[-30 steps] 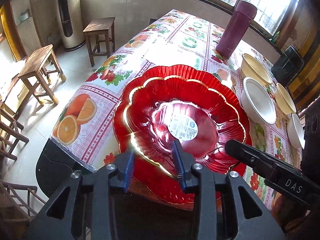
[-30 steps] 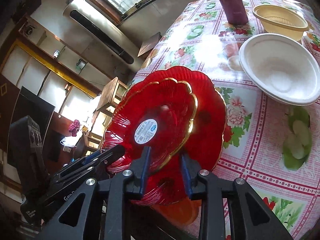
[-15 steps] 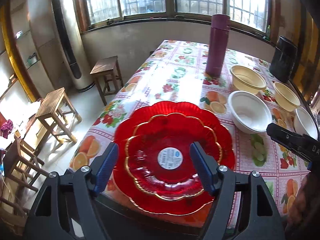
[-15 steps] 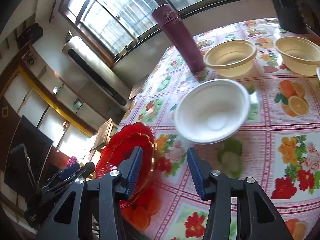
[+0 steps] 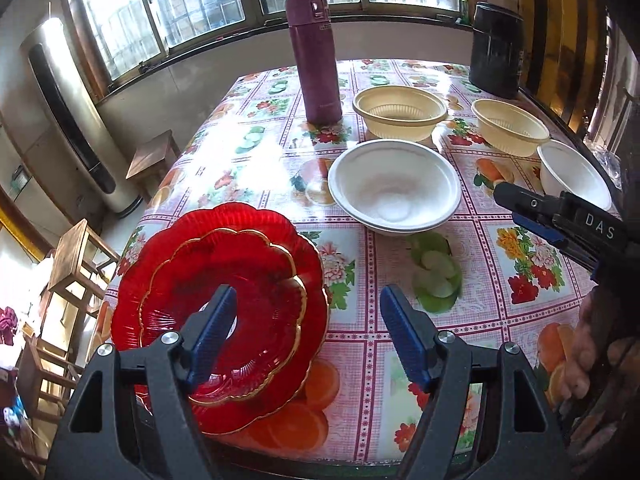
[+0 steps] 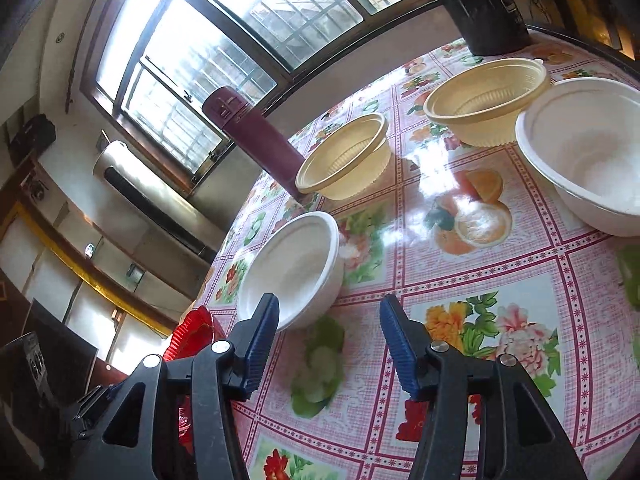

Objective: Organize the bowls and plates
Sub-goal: 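Move the right gripper toward the beige plastic plates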

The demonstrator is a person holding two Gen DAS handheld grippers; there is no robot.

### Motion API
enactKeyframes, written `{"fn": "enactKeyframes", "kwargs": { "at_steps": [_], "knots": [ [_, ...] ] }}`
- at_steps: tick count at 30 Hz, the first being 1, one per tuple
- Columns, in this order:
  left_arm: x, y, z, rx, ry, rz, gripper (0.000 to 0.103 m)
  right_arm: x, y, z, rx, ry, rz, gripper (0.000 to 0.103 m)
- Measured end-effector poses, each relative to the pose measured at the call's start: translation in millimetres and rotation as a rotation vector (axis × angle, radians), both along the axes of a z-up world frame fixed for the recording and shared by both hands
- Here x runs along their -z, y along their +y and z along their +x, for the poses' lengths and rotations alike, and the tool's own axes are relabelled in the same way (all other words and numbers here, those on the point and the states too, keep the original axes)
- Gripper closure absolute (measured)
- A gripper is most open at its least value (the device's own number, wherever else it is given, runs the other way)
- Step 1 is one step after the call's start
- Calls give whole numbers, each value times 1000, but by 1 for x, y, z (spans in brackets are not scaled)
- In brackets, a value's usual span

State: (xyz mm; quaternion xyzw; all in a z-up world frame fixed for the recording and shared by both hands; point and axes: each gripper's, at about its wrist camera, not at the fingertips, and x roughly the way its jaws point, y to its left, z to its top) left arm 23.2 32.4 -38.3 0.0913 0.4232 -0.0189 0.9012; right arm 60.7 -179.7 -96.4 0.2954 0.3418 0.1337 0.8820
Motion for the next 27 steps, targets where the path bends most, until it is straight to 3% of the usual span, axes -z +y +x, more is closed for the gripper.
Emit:
{"fn": "enactKeyframes", "kwargs": {
  "at_steps": [7, 15, 27],
  "knots": [
    [-1, -2, 19, -15, 32, -7, 29, 3, -3, -4, -15, -10, 24, 43],
    [-14, 6, 37, -62, 12, -41, 29, 3, -5, -6, -2, -10, 38, 43],
    [-1, 5, 41, -55, 61, -57, 29, 7, -5, -3, -5, 9, 42, 43]
  ]
}}
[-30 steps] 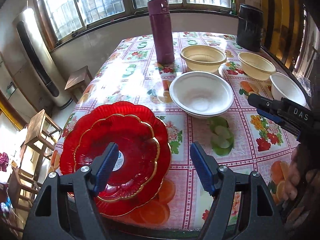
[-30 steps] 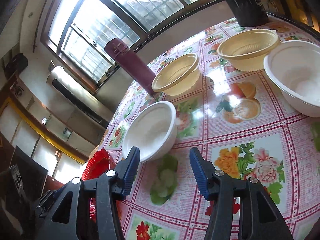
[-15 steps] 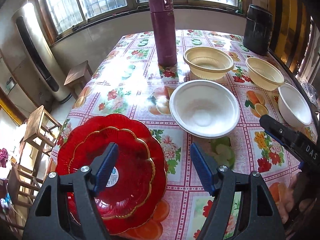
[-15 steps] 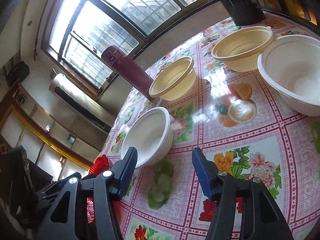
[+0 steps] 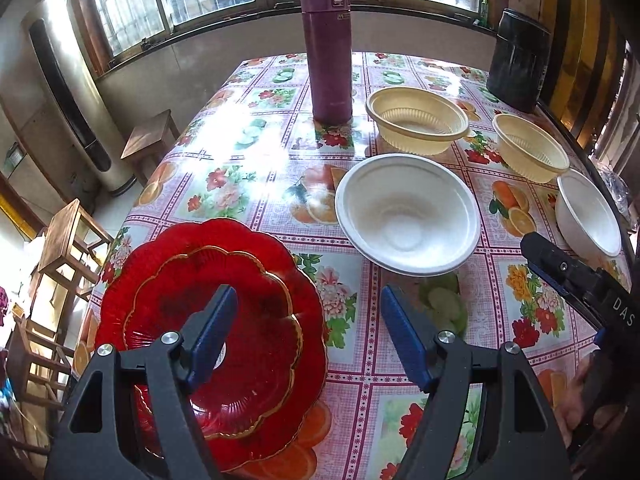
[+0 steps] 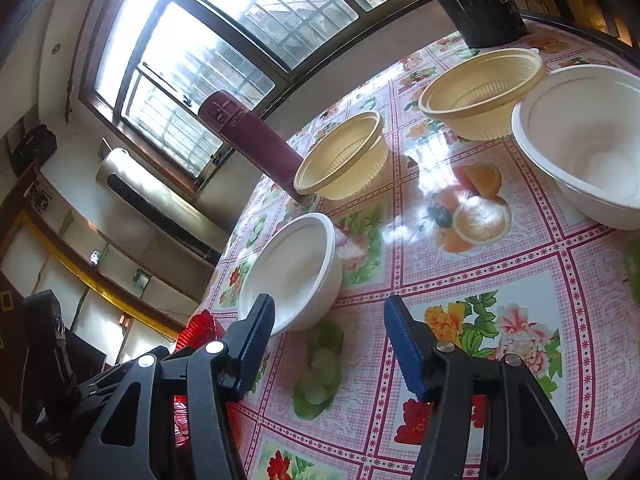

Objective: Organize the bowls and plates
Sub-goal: 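Move the right gripper toward the beige plastic plates, then grasp a beige plastic plate's rim with the right gripper and lift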

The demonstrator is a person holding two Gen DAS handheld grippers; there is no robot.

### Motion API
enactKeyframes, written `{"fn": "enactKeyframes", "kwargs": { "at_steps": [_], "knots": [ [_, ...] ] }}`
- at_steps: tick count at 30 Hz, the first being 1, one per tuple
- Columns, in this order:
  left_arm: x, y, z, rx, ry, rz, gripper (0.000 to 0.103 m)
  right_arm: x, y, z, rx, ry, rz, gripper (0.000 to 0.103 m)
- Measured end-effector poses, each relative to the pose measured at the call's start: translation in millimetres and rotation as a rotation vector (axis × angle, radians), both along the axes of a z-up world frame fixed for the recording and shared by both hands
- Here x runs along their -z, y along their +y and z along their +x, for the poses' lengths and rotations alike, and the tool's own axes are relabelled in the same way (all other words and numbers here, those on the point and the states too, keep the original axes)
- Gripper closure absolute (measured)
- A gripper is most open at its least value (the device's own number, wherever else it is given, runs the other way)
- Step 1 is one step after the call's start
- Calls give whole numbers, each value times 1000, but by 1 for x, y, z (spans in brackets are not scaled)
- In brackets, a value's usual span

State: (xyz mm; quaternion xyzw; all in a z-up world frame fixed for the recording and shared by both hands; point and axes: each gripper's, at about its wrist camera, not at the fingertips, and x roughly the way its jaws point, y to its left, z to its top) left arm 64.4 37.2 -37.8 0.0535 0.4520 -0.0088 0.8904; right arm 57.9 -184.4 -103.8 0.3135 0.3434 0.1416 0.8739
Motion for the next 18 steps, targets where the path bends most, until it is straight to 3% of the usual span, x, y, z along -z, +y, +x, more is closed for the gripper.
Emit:
{"fn": "enactKeyframes", "kwargs": {
  "at_steps": [7, 12, 16, 18],
  "knots": [
    [-11, -2, 8, 20, 9, 7, 29, -3, -2, 11, -10, 4, 47, 43],
    [-42, -5, 25, 53, -31, 11, 29, -40, -12, 50, 27, -43, 49, 43],
    [-63, -12, 61, 83, -20, 8, 29, -49, -19, 89, 89, -30, 104, 41],
    [-71, -19, 87, 81, -26, 48, 29, -45, -21, 109, 133, 1, 114, 41]
  ]
}}
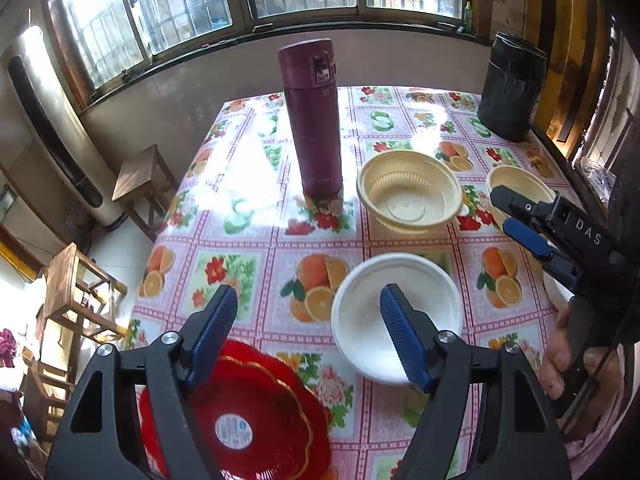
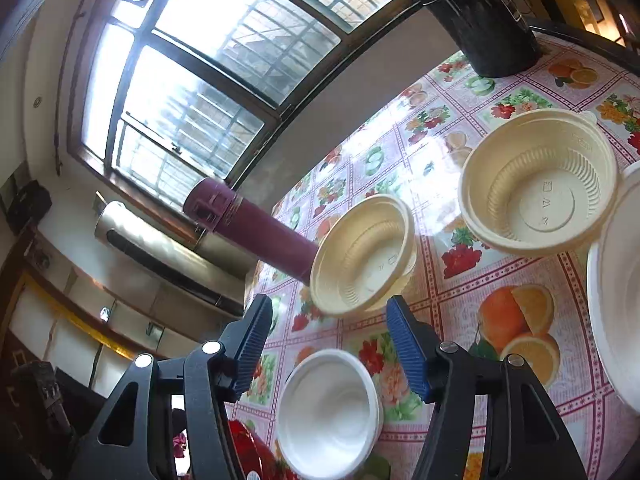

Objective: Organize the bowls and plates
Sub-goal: 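Grasp a beige plastic plate's rim with the right gripper and lift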

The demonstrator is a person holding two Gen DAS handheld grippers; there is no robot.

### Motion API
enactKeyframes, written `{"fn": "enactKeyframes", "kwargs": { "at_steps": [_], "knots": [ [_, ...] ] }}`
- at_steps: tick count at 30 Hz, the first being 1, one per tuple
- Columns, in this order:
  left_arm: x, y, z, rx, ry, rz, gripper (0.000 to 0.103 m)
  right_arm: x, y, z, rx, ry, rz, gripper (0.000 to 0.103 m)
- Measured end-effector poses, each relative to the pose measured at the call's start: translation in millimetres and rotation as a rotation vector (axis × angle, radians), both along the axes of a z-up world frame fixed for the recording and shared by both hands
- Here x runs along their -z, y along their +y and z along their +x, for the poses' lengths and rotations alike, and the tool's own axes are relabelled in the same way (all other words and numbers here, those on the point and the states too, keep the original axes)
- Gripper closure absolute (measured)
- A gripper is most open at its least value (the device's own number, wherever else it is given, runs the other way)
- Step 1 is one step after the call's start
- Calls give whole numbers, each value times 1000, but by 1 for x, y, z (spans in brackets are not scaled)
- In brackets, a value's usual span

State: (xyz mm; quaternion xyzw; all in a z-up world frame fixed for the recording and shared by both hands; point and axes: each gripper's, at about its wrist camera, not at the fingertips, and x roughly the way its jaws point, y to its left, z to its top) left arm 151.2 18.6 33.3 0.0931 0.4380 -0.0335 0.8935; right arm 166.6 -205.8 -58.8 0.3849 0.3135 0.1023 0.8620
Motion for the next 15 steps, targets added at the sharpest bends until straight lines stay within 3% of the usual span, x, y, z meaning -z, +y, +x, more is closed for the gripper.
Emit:
{"fn": "enactKeyframes", "kwargs": {
  "at_steps": [6, 15],
  "knots": [
    [7, -15, 85, -39, 100, -6, 29, 20, -16, 43, 100, 82, 105, 41],
    [64, -35, 147, -109, 250, -50, 29, 32, -17, 71, 126, 101, -26, 41]
  ]
}}
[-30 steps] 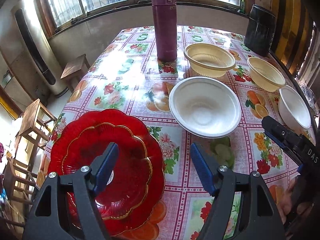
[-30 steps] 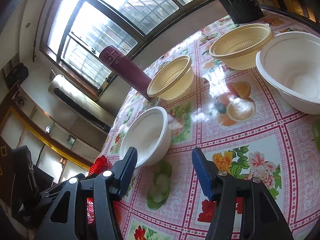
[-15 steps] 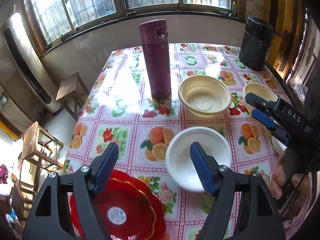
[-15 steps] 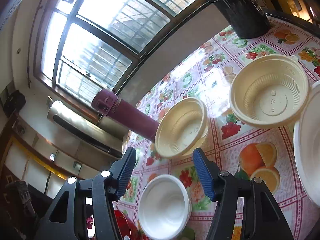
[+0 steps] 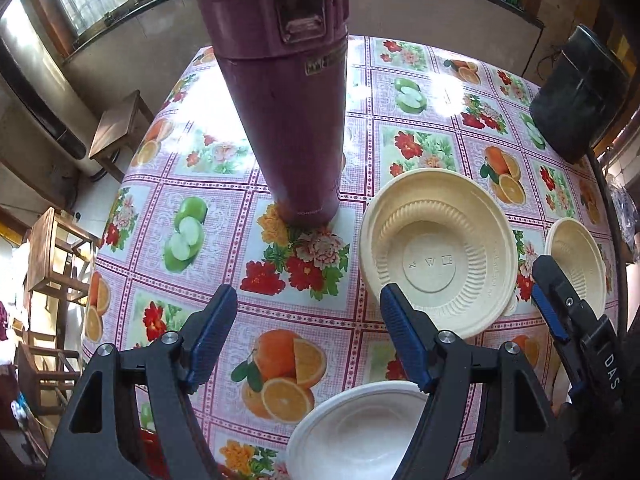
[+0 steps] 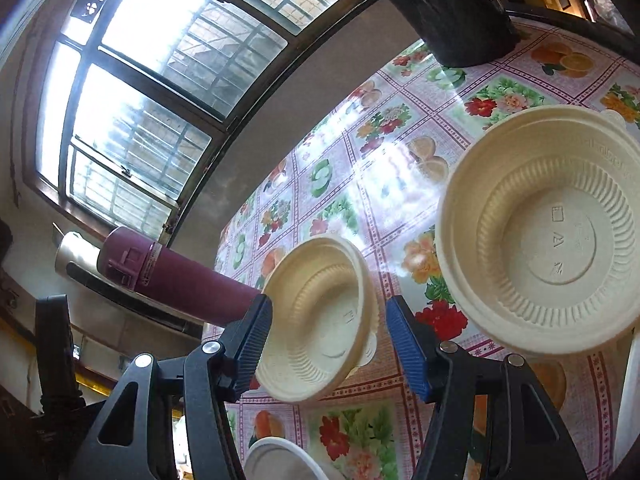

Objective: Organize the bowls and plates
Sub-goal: 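Grasp a beige plastic plate's rim with the right gripper and lift, then carry the beige plate with the right gripper toward the red plate stack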

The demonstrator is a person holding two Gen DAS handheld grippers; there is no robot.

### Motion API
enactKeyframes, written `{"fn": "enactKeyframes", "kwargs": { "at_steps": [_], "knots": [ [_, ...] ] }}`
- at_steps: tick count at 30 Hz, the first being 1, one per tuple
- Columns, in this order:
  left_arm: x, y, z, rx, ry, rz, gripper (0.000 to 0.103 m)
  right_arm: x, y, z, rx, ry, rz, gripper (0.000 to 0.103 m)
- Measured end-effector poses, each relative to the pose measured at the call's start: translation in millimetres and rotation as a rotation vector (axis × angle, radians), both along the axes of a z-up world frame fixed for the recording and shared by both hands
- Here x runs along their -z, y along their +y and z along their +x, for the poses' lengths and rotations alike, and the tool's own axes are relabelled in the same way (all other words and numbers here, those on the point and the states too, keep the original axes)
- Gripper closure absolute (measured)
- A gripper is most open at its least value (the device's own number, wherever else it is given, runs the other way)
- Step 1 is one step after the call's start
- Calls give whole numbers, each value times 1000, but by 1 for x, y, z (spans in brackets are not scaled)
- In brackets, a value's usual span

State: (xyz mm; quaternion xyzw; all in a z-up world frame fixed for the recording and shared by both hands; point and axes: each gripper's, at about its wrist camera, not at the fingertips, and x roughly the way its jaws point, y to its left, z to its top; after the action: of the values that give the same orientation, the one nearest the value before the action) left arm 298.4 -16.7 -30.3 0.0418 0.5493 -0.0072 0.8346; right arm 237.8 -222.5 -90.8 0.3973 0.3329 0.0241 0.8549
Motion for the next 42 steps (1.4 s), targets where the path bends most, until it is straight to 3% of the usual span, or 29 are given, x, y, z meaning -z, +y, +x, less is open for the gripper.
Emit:
{"fn": "enactKeyframes", "kwargs": {
  "at_steps": [8, 18, 25, 28, 31, 35, 42],
  "knots": [
    [15, -7, 22, -56, 39, -58, 29, 18, -2, 15, -61, -7, 99, 41],
    [34, -11, 32, -81, 78, -135, 31, 31, -6, 25, -49, 34, 95, 47],
    [41, -19, 32, -58, 90, -148, 63, 33, -3, 27, -55, 46, 67, 51],
    [41, -22, 31, -50, 79, -142, 69, 35, 2, 31, -65, 65, 44, 57],
    [43, -24, 32, -43, 80, -137, 80, 40, 7, 37, -84, 93, 26, 70],
    [51, -29, 33, -33, 97, -108, 86, 47, 13, 42, -102, 125, 6, 84],
    [51, -30, 34, -31, 88, -102, 92, 43, 16, 40, -87, 131, -18, 87]
  ]
}}
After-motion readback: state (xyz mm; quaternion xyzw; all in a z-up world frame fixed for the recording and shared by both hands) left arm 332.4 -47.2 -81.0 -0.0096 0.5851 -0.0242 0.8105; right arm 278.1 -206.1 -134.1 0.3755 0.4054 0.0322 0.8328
